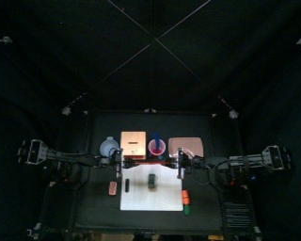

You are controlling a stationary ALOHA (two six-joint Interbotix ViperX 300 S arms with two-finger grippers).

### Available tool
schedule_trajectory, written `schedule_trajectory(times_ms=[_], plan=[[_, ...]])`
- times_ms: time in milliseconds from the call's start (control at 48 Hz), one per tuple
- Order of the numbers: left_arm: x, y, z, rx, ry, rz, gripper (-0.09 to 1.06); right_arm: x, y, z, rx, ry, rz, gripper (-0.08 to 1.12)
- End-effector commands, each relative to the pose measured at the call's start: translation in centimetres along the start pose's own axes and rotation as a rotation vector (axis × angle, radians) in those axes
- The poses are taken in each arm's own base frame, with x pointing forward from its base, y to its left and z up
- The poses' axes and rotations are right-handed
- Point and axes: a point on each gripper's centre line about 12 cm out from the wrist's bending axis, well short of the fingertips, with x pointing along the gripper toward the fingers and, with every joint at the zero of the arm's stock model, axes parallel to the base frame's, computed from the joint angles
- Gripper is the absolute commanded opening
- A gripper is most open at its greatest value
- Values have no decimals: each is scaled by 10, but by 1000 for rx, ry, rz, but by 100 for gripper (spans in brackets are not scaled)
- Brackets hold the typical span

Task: Cut the sushi into 4 pieces with the knife
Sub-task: Cut the sushi into 4 pieces

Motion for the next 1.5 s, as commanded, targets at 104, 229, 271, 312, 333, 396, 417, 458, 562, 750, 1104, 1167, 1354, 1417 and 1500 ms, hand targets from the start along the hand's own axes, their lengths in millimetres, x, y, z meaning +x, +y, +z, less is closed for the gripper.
schedule_trajectory(times_ms=[104,229,271,312,333,396,417,458,562,750,1104,1167,1354,1417,1500], plan=[[9,0,-12,-8,-17,1,28,10,6,-15,91,98,14,5],[15,-1,-23,-16,-32,3,28,17,10,-34,128,191,25,5],[17,-1,-25,-19,-40,4,28,19,11,-39,137,215,26,5],[18,-1,-27,-20,-49,2,28,21,11,-43,144,232,25,5],[19,-2,-29,-21,-51,0,28,22,11,-46,147,241,24,5],[21,-4,-34,-23,-51,-5,28,26,12,-52,151,262,24,5],[22,-5,-36,-24,-49,-7,28,27,13,-53,152,266,25,5],[23,-6,-39,-27,-48,-9,28,30,14,-58,153,285,26,5],[26,-11,-44,-31,-39,-19,28,34,18,-64,147,311,36,5],[27,-20,-49,-44,-26,-31,27,36,23,-75,151,344,43,5],[32,-27,-59,-71,6,-18,27,39,23,-85,158,378,37,5],[35,-29,-61,-70,11,-22,27,39,24,-87,158,389,40,5],[42,-31,-68,-73,29,-21,27,40,24,-90,158,402,39,5],[43,-31,-71,-76,36,-17,27,40,24,-91,157,405,40,5],[43,-30,-72,-81,41,-9,27,40,23,-92,158,408,37,5]])
